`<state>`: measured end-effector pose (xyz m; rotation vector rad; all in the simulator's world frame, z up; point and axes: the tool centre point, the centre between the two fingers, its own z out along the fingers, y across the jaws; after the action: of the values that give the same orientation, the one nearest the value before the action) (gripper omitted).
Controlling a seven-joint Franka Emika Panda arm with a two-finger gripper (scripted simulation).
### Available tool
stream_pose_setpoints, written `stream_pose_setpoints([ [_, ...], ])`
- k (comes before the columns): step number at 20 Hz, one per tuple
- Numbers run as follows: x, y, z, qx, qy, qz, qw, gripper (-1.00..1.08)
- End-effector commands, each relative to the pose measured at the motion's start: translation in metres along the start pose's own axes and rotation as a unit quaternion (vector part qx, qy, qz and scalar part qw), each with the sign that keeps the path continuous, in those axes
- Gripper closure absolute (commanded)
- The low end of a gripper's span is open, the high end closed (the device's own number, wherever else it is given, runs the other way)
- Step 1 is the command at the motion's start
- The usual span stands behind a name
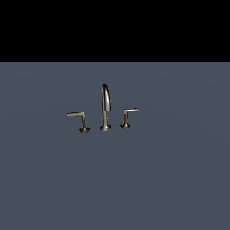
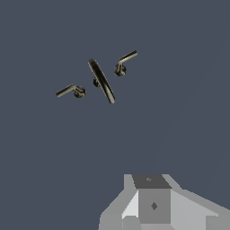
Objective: Turn on the faucet by rotating a designated handle.
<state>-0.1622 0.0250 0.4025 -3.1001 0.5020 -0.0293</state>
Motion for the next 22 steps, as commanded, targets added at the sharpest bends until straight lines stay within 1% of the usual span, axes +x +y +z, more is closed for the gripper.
stream_pose_setpoints([
  [1, 0.014, -0.008, 0.018, 0.0, 0.0, 0.031, 0.9995, 1.08],
  [6, 0.043, -0.021, 0.053, 0.0, -0.002, 0.089, 0.996, 1.08],
  [11, 0.072, -0.03, 0.086, 0.0, -0.003, 0.144, 0.9895, 1.08],
  [17, 0.107, -0.037, 0.125, 0.0, -0.003, 0.208, 0.9781, 1.08],
  [22, 0.137, -0.038, 0.157, -0.001, -0.004, 0.261, 0.9654, 1.08],
])
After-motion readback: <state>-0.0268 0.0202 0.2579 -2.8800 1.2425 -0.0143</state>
